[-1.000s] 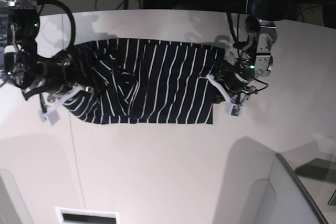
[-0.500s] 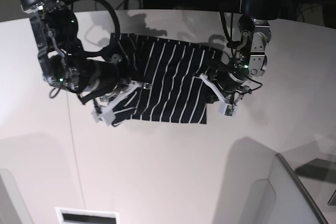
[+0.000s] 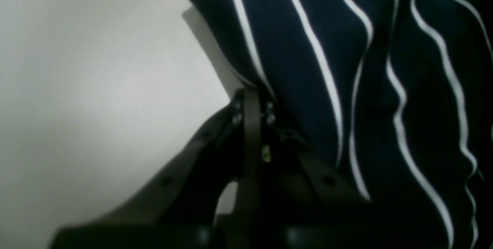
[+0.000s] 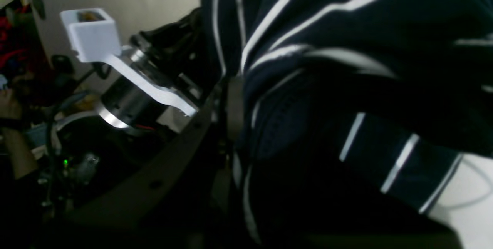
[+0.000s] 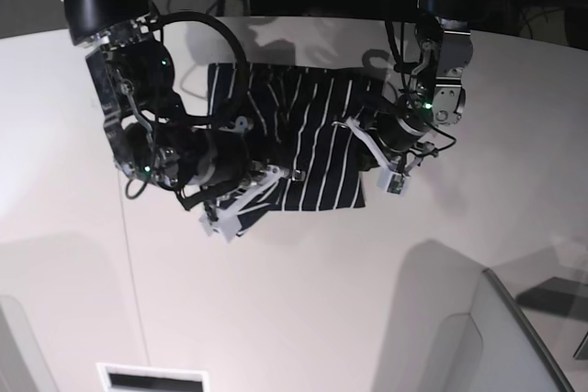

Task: Layout the t-shirt on the table in an organized manner, then fold the t-shirt properly
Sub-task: 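Fold the strip end with the right gripper over toward the left gripper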

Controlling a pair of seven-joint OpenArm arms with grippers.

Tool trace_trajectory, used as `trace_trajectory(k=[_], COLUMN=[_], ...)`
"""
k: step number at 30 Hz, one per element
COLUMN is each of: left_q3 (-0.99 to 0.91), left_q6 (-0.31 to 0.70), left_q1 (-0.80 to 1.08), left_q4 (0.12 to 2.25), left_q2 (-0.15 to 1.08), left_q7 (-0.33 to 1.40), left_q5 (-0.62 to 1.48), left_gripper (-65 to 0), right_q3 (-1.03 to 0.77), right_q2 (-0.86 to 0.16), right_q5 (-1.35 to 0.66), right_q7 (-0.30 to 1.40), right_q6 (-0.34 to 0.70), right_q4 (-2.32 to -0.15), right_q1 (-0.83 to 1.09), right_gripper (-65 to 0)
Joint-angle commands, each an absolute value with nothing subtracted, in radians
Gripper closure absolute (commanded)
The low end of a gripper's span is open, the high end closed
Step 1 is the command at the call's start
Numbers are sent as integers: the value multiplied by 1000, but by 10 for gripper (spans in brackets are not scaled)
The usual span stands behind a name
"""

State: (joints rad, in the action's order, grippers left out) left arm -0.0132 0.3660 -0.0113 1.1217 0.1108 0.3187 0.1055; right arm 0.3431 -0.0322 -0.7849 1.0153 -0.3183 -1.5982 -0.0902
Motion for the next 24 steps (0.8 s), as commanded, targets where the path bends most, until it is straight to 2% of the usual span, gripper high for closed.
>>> trace_trajectory(k=[1, 12, 19, 24], left_q3=[-15, -15, -24, -47], left_q6=[371, 371, 371, 371], left_q1=[-24, -24, -5, 38], left_q4=[1138, 1144, 1148, 1257], left_q2=[116, 117, 150, 168], left_q7=[302, 302, 303, 303], left_q5=[111, 113, 113, 114], left_gripper=[0, 0, 0, 0], right_q3=[348, 544, 552, 561], right_q2=[-27, -16, -16, 15], right_q5=[-800, -800, -800, -800], right_q7=[1007, 851, 806, 805], right_q6=[-314, -357, -358, -358], right_q4=[-1604, -1461, -1437, -1379], right_q1=[-113, -159, -197, -211], right_gripper=[-6, -6, -6, -6])
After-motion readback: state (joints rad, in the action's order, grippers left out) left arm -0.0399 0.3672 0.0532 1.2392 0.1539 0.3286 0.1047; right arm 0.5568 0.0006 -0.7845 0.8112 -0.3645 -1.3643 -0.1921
